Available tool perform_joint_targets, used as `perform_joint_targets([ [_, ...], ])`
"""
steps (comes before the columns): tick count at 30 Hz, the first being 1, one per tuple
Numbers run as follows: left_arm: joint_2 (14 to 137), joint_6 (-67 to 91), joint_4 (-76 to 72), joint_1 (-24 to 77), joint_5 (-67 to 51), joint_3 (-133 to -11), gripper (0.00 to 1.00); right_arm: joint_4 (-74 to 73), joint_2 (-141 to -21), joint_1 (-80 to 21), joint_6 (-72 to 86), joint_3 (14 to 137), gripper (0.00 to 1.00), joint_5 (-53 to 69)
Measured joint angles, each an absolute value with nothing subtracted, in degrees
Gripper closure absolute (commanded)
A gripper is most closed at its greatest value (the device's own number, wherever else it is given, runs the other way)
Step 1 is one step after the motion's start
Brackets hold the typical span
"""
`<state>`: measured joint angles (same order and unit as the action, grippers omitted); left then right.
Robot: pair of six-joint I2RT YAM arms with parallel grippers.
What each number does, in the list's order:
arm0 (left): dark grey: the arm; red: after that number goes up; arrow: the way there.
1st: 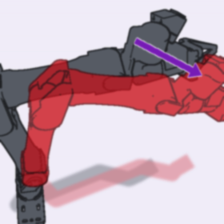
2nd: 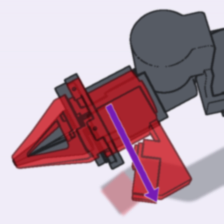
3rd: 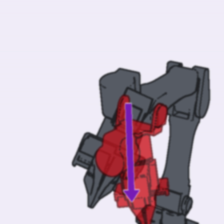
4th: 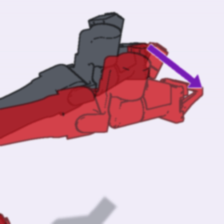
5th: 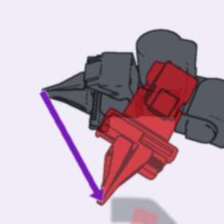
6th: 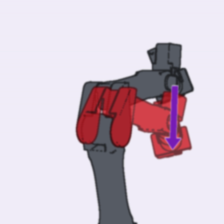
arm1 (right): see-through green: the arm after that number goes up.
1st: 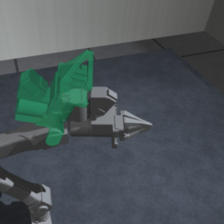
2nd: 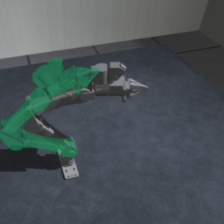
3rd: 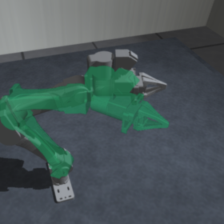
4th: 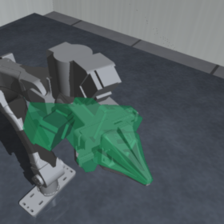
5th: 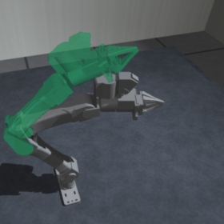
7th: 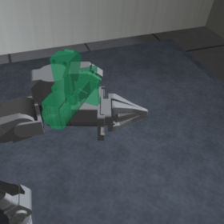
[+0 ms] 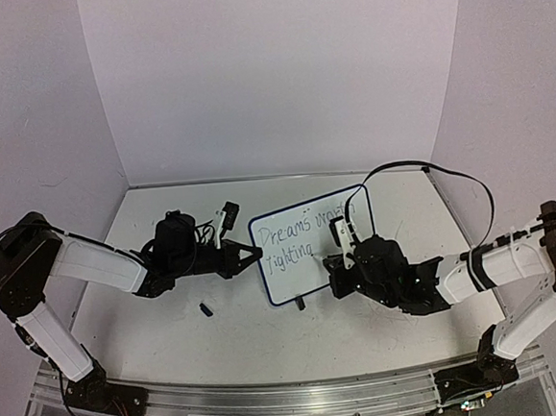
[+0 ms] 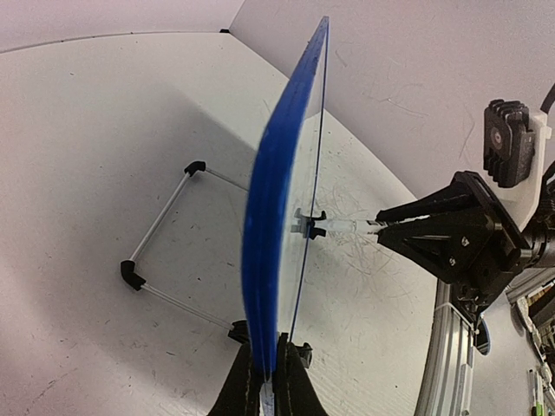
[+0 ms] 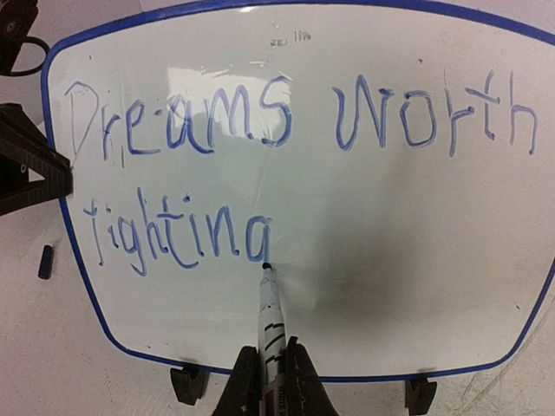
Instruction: Write a sentence on the whiteboard
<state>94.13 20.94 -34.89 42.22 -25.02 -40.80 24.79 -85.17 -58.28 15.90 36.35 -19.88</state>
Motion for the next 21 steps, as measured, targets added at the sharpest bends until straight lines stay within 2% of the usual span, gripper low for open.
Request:
perform_joint_targets([
  [12, 94.13, 20.91, -34.89, 42.22, -25.12, -40.8, 1.0, 22.83, -85.25, -59.46, 16.82, 34.98, 1.0, -18.59],
  [21, 94.13, 20.88, -34.89, 42.22, -25.08, -40.8, 1.0, 23.63, -86.68, -59.92, 16.33, 38.66, 1.0, -17.67],
])
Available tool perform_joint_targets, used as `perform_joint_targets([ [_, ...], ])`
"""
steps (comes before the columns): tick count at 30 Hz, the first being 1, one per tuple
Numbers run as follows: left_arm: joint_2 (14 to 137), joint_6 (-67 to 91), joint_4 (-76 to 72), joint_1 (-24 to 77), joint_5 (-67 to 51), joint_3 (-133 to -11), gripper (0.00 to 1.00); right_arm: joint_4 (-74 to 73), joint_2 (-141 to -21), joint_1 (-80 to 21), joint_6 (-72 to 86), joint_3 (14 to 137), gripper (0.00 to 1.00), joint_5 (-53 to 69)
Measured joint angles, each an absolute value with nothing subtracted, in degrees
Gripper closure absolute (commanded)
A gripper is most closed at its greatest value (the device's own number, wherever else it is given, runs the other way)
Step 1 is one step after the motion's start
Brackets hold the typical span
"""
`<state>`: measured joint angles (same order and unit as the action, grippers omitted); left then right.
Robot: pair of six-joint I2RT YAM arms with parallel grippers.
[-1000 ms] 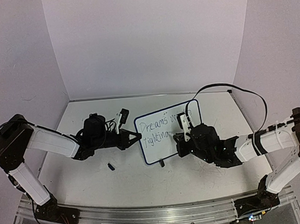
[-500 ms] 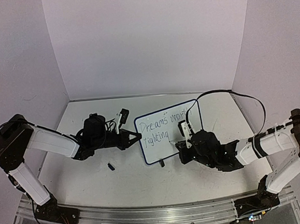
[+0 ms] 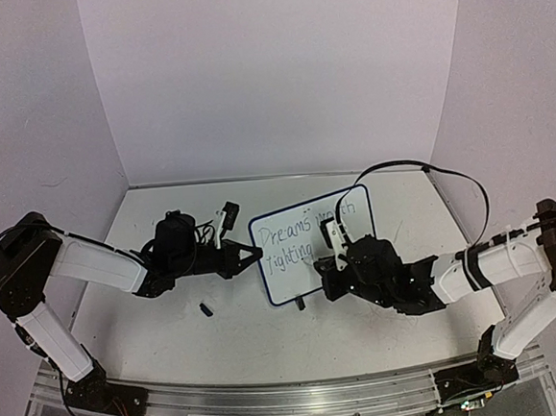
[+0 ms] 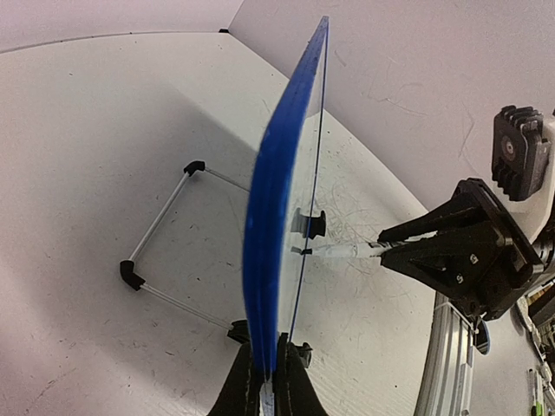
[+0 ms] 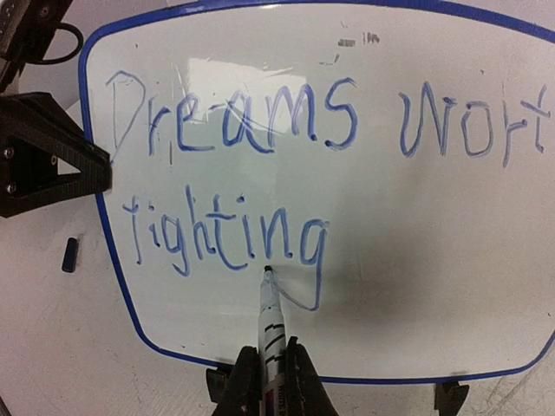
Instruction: Write a sentence on the whiteboard
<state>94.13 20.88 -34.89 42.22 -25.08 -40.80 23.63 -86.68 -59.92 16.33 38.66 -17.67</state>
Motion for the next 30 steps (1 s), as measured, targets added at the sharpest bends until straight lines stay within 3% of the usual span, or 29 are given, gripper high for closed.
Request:
perform_joint_targets([
  [9, 94.13, 20.8, -34.89, 42.22, -25.12, -40.8, 1.0, 23.0, -78.17, -59.43, 15.19, 34.38, 1.0, -19.18],
  [30, 94.05, 20.93, -34.87, 42.22, -25.06, -40.77, 1.0, 25.95, -79.33, -58.61, 9.19, 34.33, 1.0, -19.52],
])
